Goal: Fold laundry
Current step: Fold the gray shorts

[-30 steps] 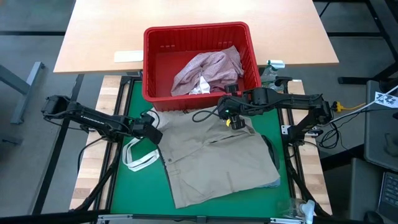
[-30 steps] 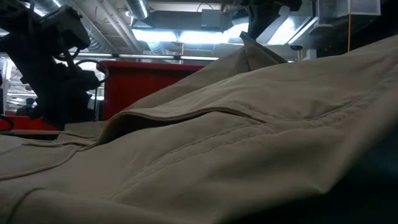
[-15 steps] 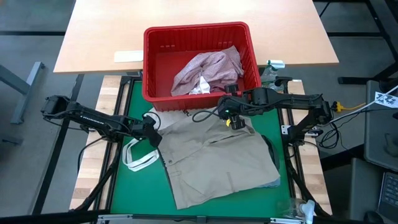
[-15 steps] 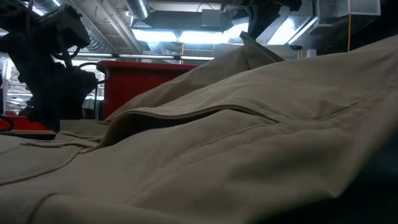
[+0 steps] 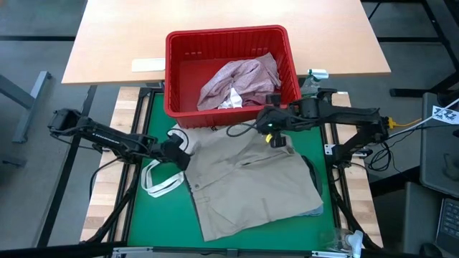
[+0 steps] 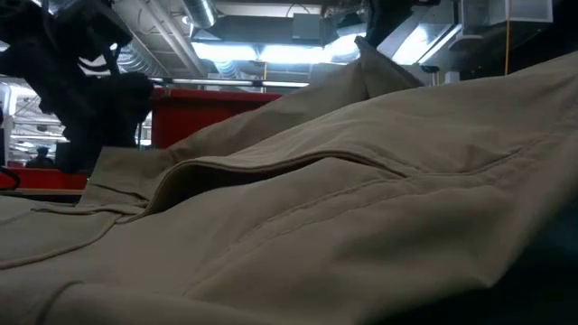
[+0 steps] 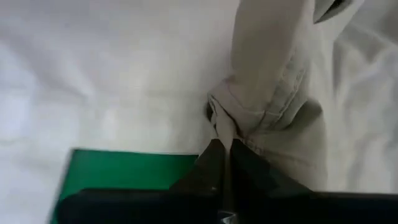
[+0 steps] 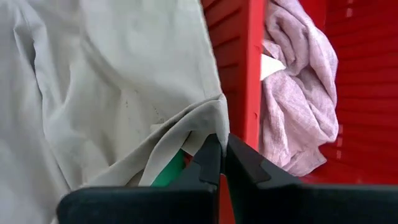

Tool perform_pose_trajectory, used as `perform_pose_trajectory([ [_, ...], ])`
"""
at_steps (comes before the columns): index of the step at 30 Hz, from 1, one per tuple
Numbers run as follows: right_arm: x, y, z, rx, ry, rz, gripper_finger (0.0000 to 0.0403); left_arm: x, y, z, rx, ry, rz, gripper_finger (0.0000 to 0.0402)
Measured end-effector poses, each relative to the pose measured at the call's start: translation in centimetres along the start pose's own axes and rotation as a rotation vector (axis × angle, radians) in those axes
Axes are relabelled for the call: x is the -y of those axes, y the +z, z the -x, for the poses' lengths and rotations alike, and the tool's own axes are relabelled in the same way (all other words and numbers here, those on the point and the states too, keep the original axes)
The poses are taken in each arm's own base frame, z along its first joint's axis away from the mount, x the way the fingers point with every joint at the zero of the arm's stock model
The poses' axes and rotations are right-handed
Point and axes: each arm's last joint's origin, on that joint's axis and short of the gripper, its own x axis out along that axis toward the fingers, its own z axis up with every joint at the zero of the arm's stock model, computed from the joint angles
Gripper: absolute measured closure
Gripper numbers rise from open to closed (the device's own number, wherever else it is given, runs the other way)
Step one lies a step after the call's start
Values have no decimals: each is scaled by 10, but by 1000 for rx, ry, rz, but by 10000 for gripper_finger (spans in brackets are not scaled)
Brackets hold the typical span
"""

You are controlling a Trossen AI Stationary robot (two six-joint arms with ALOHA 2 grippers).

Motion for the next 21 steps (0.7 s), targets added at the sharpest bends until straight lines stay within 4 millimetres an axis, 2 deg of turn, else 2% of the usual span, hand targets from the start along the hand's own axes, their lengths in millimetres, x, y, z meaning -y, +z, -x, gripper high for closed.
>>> perform_pose_trajectory([
  [4,4,-12,18,41,16,-99,391,7,-4,2,3,-56,-52,389],
  [7,1,-23,23,51,49,-142,391,11,-8,4,-2,-80,-97,393],
  [15,-15,-50,10,-28,49,-113,391,18,-19,8,-23,-132,-203,397],
  [21,-15,-53,5,-64,-64,-82,391,22,-16,20,9,-210,-205,397],
])
